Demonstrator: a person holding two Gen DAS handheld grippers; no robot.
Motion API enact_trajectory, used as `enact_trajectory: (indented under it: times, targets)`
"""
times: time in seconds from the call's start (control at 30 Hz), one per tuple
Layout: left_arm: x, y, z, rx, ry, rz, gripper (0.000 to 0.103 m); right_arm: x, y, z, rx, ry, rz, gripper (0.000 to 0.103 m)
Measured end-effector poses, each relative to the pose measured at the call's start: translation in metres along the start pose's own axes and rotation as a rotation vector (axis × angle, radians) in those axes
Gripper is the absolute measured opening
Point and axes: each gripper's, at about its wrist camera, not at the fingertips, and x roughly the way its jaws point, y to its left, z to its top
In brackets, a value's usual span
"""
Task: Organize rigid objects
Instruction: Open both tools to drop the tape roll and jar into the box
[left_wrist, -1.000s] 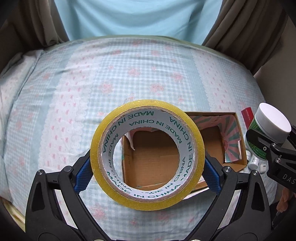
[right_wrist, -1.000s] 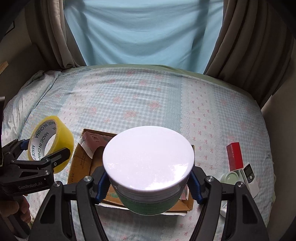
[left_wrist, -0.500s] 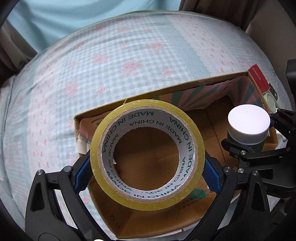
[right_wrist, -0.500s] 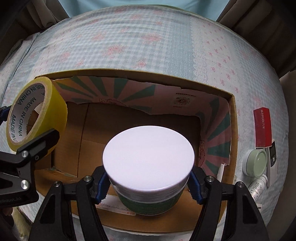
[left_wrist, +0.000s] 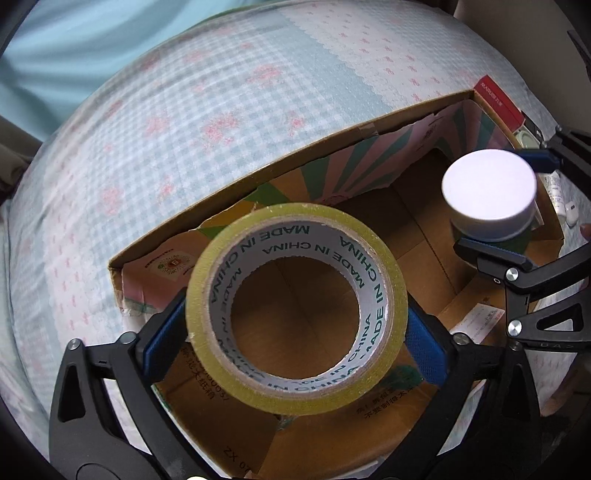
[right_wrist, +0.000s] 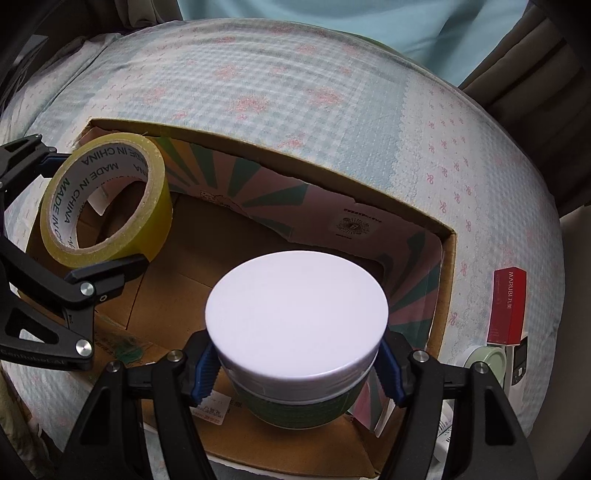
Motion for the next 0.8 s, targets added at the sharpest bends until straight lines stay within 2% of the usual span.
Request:
enact_trajectory:
  times: [0.03,0.07,0.17,0.27,0.47,0.8]
  targets:
    - [-0.004,0.0,-0.001,0.005,-0.012,0.001,0.103,-0.002,-0.002,-0.001,-0.015,-0.016,-0.024,0.096]
    - [-0.008,0.001,-0.002,0.003,-0.022,0.002,0.103,-0.004,-0.004,-0.003,-0.029,-0.018,-0.029,0.103]
    - [-0.02,0.009,-0.002,-0.036,-0.034,-0.017,0.103,-0.009,-0.014,-0.009,0.006,-0.001,0.015,0.103]
    - [-0.03,0.02,-0.004,-0.099,-0.048,-0.044,0.103,-0.018,-0.019,-0.016,0.035,-0.026,-0.015,0.103]
    - [-0.046,0.035,-0.016,-0.186,-0.056,-0.064,0.103,-0.033,-0.021,-0.015,0.076,-0.041,-0.013,0.103]
    - [-0.097,0.031,-0.035,-0.24,-0.118,-0.02,0.103,-0.072,-0.014,-0.022,0.111,-0.081,-0.013,0.103]
